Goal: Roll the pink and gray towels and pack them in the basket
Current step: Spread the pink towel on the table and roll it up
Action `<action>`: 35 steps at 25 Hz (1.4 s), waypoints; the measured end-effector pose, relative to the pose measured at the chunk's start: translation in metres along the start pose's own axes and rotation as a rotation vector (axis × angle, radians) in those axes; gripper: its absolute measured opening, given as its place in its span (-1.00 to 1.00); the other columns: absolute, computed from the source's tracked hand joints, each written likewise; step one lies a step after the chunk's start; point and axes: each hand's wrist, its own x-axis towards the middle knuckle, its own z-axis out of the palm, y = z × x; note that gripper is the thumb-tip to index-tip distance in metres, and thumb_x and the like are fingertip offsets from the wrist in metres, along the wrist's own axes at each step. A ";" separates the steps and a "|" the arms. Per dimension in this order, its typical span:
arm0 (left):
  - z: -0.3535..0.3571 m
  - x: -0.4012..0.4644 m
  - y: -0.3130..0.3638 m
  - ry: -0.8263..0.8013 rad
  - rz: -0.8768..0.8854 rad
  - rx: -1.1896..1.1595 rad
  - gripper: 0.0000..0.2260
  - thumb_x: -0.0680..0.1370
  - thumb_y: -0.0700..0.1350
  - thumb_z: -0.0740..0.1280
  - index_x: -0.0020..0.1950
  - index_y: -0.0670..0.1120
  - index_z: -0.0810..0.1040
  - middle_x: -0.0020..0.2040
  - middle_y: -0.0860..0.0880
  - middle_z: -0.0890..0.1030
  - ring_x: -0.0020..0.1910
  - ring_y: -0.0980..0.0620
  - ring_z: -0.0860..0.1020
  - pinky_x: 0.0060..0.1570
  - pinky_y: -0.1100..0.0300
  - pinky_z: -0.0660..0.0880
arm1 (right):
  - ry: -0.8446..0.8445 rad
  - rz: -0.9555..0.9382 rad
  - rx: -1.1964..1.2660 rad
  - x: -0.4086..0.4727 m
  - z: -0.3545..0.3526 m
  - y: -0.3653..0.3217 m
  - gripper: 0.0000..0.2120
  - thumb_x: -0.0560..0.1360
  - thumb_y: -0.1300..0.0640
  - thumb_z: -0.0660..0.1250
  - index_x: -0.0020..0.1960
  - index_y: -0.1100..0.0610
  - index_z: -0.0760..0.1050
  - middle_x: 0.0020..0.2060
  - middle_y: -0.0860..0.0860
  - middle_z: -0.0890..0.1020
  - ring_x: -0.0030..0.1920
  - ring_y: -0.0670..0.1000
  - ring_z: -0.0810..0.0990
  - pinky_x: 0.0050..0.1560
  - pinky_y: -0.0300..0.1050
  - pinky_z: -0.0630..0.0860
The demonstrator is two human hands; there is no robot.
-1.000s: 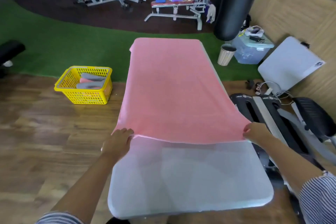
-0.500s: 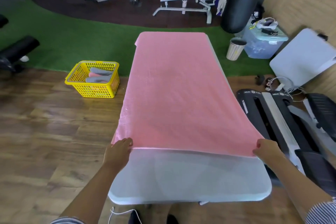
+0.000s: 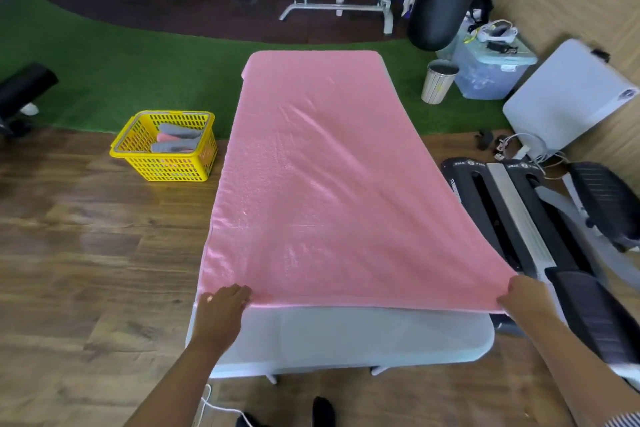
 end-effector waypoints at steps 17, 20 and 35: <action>0.004 -0.039 -0.034 -0.069 0.092 0.069 -0.61 0.18 -0.40 0.20 -0.16 -0.02 0.57 -0.22 0.03 0.56 -0.29 -0.07 0.56 -0.38 0.12 0.41 | 0.087 -0.316 0.295 -0.054 0.059 0.014 -0.77 0.32 0.44 0.37 -0.06 0.25 0.59 -0.07 0.14 0.60 -0.20 0.10 0.51 -0.08 -0.09 0.44; -0.002 -0.057 -0.046 -0.068 0.117 0.084 -0.61 0.20 -0.28 0.04 -0.15 -0.01 0.54 -0.24 0.03 0.55 -0.30 -0.07 0.55 -0.38 0.09 0.42 | 0.039 -0.354 0.270 -0.059 0.053 0.016 -0.86 0.35 0.35 0.39 -0.21 0.13 0.56 -0.19 0.08 0.60 -0.30 0.04 0.51 -0.18 -0.14 0.38; 0.003 -0.081 -0.003 -0.055 -0.077 0.012 -0.56 0.25 -0.28 0.06 0.02 0.05 0.48 -0.09 0.03 0.61 -0.09 -0.03 0.55 -0.15 0.04 0.37 | 0.083 -0.484 0.305 -0.043 0.073 0.059 -0.75 0.21 0.33 0.49 -0.32 0.00 0.56 -0.41 -0.10 0.55 -0.24 -0.30 0.47 -0.36 -0.41 0.33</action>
